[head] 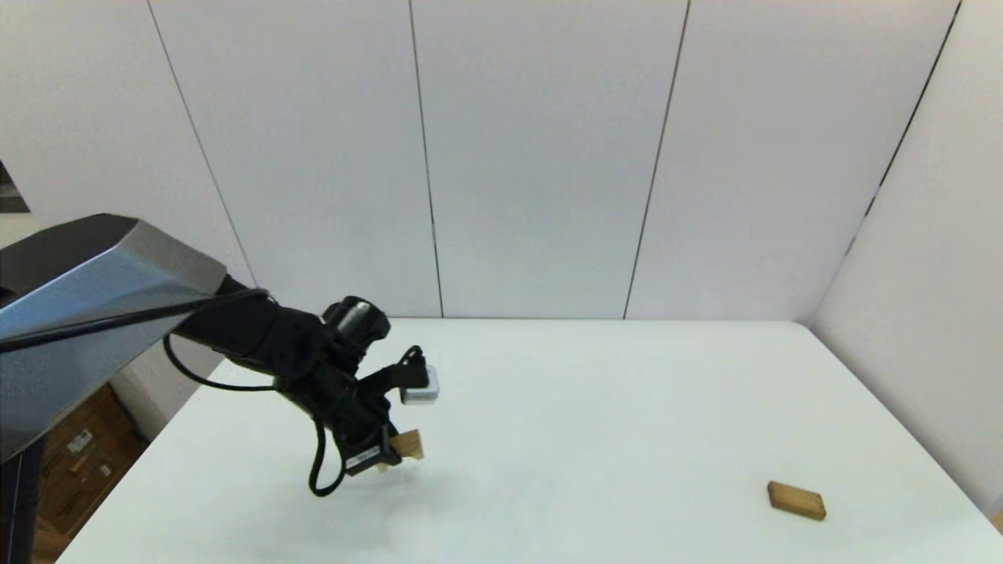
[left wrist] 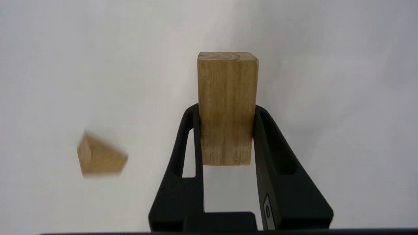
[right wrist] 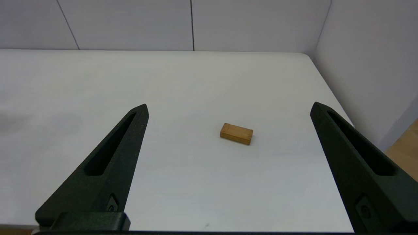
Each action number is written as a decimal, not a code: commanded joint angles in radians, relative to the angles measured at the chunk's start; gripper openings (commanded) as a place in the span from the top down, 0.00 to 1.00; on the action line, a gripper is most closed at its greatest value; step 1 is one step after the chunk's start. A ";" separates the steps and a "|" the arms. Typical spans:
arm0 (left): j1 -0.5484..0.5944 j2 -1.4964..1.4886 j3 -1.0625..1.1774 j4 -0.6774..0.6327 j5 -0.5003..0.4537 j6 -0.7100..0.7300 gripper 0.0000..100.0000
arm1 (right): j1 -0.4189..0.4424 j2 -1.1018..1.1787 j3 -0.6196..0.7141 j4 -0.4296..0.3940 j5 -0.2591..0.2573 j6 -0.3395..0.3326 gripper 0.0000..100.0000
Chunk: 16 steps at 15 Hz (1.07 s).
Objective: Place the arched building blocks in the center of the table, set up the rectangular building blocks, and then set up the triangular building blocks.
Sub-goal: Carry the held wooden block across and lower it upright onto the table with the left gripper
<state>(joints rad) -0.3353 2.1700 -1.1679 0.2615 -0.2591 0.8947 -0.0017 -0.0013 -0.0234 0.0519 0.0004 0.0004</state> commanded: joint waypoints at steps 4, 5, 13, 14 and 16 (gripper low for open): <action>-0.355 0.082 -0.161 0.025 -0.011 -0.033 1.00 | 0.000 0.000 0.000 0.000 0.000 0.000 0.00; -0.390 0.111 -0.187 0.024 -0.011 -0.046 1.00 | 0.000 0.001 0.000 0.000 0.001 0.000 0.00; -0.452 0.226 -0.225 0.021 0.003 -0.112 1.00 | 0.000 0.000 -0.001 0.000 0.000 0.000 0.00; -0.452 0.225 -0.223 0.021 0.008 -0.122 1.00 | 0.000 0.001 -0.001 0.000 0.000 0.000 0.00; -0.452 0.221 -0.223 0.022 0.018 -0.129 1.00 | 0.000 0.000 0.000 0.000 0.001 0.003 0.00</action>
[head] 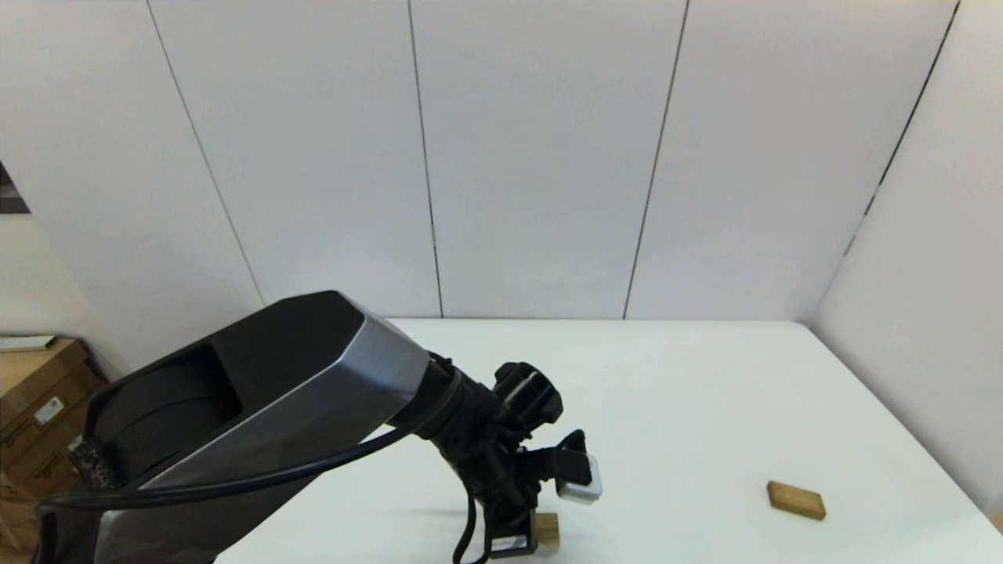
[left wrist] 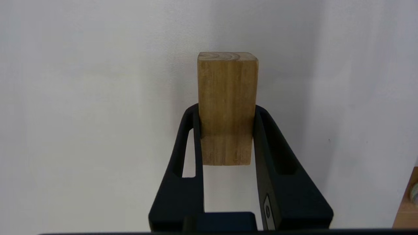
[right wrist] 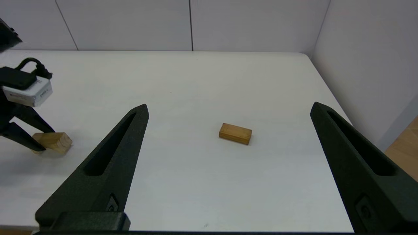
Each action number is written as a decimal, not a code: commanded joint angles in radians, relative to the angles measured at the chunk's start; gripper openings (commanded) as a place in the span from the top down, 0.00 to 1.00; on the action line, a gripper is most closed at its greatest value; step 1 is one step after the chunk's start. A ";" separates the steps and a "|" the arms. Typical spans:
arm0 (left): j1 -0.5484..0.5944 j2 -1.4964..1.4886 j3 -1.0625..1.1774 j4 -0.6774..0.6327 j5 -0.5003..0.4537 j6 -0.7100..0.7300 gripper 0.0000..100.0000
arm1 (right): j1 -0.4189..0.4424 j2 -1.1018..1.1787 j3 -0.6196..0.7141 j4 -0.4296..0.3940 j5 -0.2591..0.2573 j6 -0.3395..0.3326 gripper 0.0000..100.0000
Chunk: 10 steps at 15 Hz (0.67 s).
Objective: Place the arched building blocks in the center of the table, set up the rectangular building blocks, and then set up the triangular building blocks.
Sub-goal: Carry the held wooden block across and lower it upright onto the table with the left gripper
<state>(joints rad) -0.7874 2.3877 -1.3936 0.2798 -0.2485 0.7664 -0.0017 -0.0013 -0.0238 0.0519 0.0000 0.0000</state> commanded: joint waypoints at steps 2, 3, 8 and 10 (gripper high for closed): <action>0.001 0.005 -0.001 0.001 0.041 -0.004 1.00 | 0.000 0.001 -0.001 0.000 0.000 0.000 0.00; 0.001 0.005 0.001 0.002 0.041 -0.007 1.00 | 0.000 0.001 -0.001 0.000 0.000 0.000 0.00; 0.001 -0.002 0.005 0.006 0.043 -0.018 1.00 | 0.000 0.001 -0.001 0.000 0.000 0.000 0.00; 0.001 -0.004 0.007 0.007 0.046 -0.019 0.00 | 0.000 0.001 0.001 0.000 0.000 0.000 0.00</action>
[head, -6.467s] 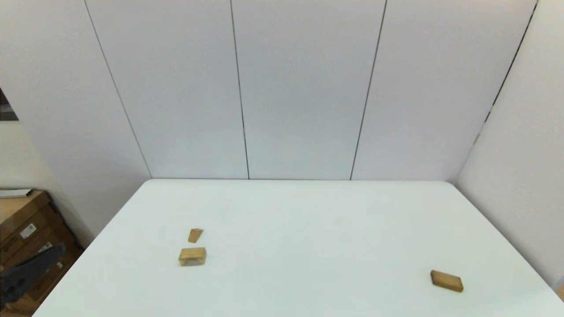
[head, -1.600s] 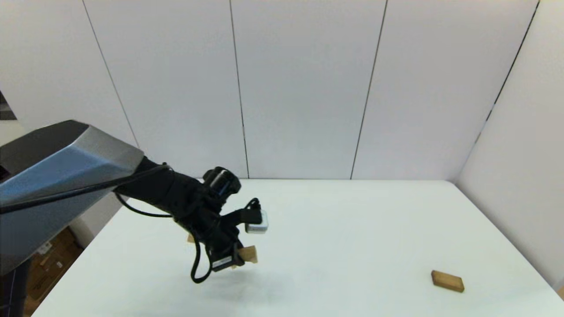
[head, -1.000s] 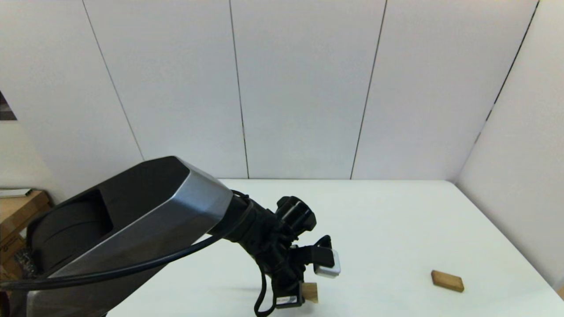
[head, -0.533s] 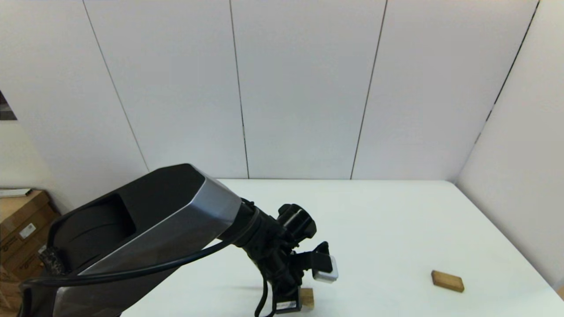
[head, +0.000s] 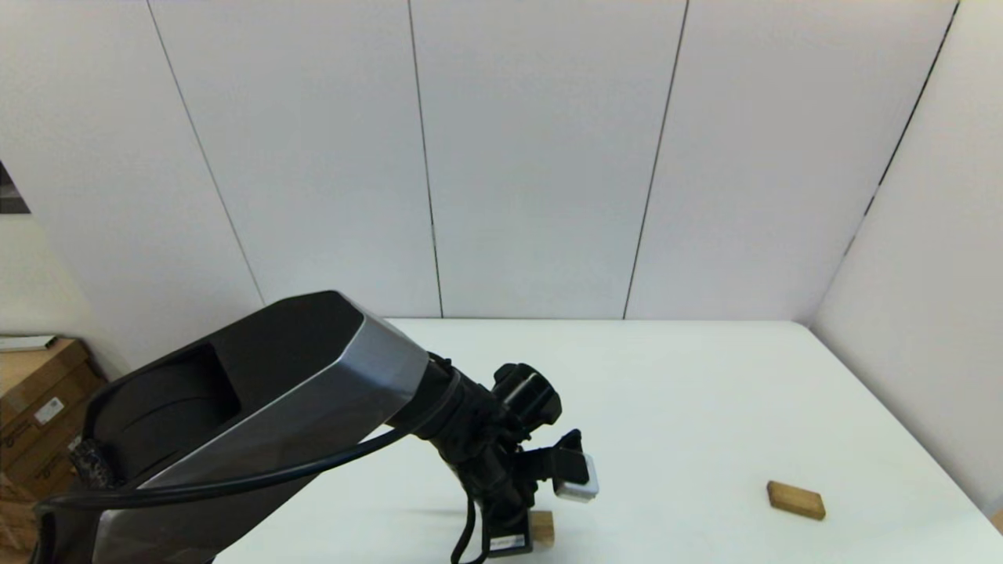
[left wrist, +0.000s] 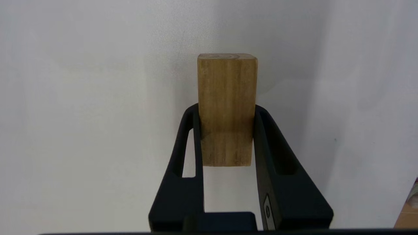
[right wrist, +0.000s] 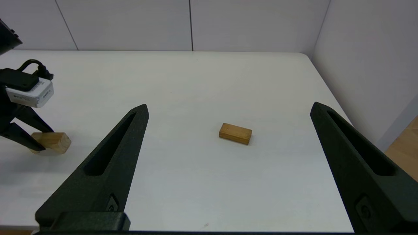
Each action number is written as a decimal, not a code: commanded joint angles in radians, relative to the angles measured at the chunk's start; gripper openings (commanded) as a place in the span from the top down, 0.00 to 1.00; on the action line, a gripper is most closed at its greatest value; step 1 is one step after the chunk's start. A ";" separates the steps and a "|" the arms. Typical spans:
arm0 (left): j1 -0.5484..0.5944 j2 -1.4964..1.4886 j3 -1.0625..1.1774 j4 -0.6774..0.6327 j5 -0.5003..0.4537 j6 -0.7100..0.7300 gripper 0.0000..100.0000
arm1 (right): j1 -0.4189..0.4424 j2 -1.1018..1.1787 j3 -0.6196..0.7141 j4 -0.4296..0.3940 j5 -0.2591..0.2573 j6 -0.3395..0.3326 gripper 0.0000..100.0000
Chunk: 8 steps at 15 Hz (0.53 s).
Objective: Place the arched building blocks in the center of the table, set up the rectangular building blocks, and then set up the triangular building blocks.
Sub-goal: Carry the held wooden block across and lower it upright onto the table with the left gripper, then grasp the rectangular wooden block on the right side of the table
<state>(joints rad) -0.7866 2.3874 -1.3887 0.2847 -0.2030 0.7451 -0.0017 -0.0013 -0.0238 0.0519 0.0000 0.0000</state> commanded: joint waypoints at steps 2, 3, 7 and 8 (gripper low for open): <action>0.000 -0.004 -0.006 -0.002 0.008 -0.004 0.00 | 0.000 0.000 0.001 0.000 0.000 0.000 0.00; 0.000 -0.005 -0.006 -0.004 0.008 -0.006 0.00 | 0.000 0.000 -0.001 0.000 0.002 0.000 0.00; 0.030 -0.119 -0.029 -0.001 0.004 -0.021 0.00 | 0.000 0.000 0.001 0.000 0.002 0.000 0.00; 0.050 -0.195 -0.039 0.001 0.000 -0.044 0.00 | 0.000 0.000 -0.001 0.000 0.000 0.000 0.00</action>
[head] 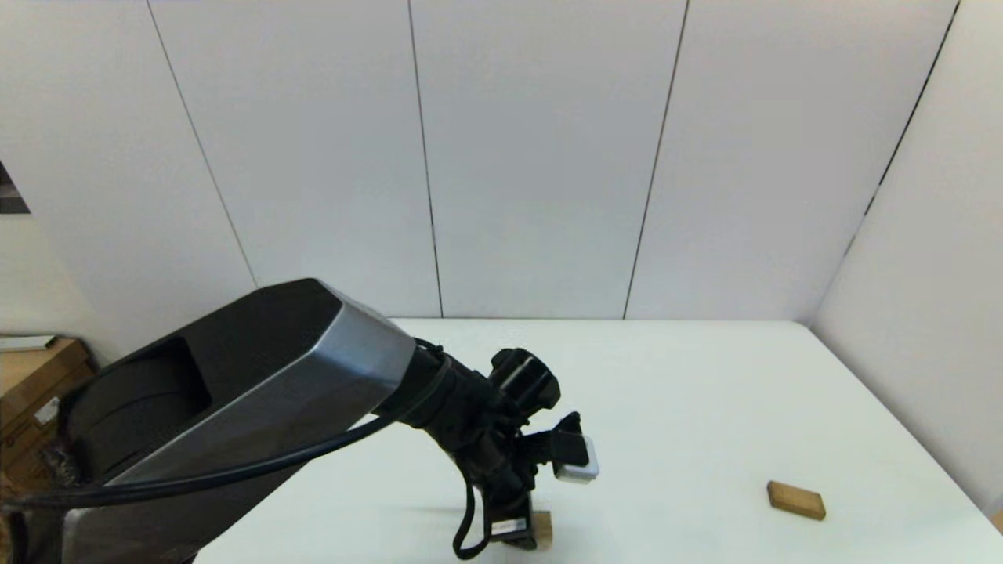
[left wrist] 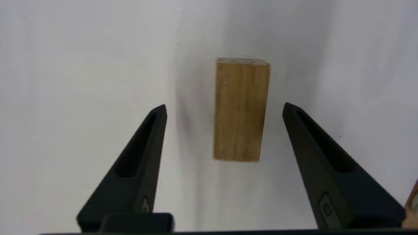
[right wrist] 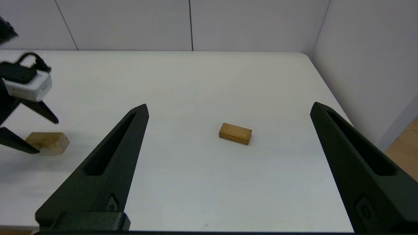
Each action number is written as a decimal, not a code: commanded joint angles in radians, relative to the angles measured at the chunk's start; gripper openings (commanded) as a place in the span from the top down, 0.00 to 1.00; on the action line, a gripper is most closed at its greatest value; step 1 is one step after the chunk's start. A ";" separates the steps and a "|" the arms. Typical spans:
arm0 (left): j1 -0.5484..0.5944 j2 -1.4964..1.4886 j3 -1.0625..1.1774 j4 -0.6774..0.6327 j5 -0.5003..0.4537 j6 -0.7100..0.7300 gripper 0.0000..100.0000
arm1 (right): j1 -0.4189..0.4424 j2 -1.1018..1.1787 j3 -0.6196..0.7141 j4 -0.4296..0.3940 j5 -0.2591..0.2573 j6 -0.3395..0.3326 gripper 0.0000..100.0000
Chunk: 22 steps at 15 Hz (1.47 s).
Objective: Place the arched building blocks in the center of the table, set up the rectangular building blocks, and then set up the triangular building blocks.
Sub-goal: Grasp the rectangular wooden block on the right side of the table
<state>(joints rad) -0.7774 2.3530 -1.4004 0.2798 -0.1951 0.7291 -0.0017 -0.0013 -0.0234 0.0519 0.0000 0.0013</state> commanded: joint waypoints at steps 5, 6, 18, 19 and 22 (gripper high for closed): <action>0.193 -0.707 -0.022 0.220 -0.001 -0.094 0.00 | 0.000 0.000 -0.001 0.000 0.000 -0.001 0.00; 0.230 -0.813 -0.012 0.283 0.005 -0.123 0.00 | 0.000 0.000 -0.001 0.000 0.000 0.002 0.00; 0.725 -1.861 0.436 0.249 0.258 -0.301 0.00 | 0.000 0.001 0.000 0.000 0.000 -0.001 0.00; 0.785 -1.946 0.512 0.199 0.258 -0.263 0.00 | 0.000 0.001 0.000 0.000 0.000 -0.001 0.00; 0.805 -2.101 0.653 0.151 0.258 -0.261 0.00 | 0.000 0.001 0.000 0.000 0.002 -0.001 0.00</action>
<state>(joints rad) -0.0264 0.4521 -0.8779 0.4734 0.0611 0.4532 -0.0017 -0.0013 -0.0238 0.0519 0.0000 0.0004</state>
